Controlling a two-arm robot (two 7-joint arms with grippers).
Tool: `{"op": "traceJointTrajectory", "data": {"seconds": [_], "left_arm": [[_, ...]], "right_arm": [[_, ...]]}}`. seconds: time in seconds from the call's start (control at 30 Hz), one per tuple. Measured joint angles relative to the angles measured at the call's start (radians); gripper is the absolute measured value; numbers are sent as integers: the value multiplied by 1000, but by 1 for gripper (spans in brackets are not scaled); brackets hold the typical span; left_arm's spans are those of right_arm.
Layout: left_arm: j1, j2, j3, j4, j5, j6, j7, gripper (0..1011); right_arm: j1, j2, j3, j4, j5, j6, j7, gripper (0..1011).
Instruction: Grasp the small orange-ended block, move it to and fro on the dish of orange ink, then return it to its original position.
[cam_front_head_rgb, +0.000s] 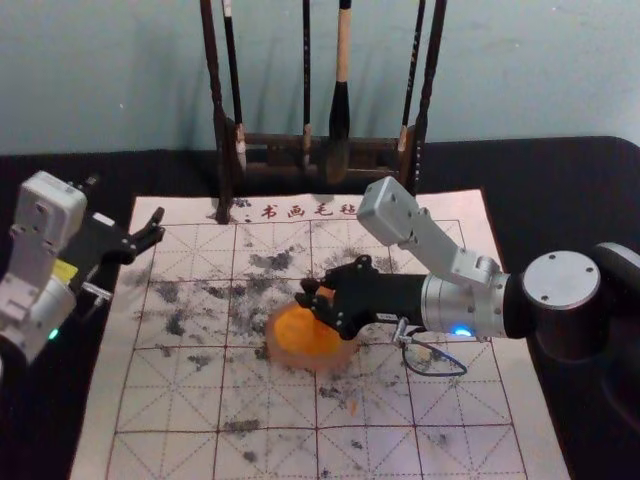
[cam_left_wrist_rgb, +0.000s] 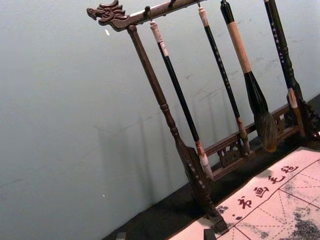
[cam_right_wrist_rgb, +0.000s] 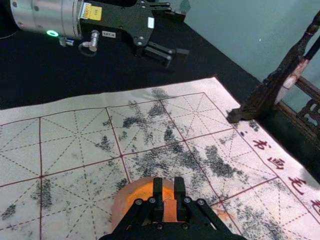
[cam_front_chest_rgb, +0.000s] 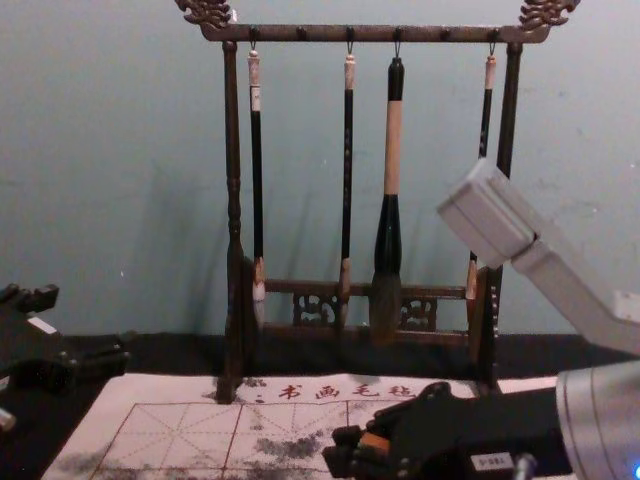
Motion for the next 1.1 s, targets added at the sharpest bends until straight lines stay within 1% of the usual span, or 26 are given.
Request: {"op": "traceJointTrajectory", "data": {"seconds": [0.3,0.57,0.77,1.1], "left_arm": [[0,0,0,0,0,0,0,1001],[0,0,0,0,0,0,0,1001],[0,0,0,0,0,0,0,1001],[0,0,0,0,0,0,0,1001]], "right_arm": [[-4,1,-9,-11,7,1,7,111],[-4,-6,-22,-15,13,3,11,111],[6,-18,-31,1,13,4,11,111],[28,-46,-32,35,15,4,-2,111]]}}
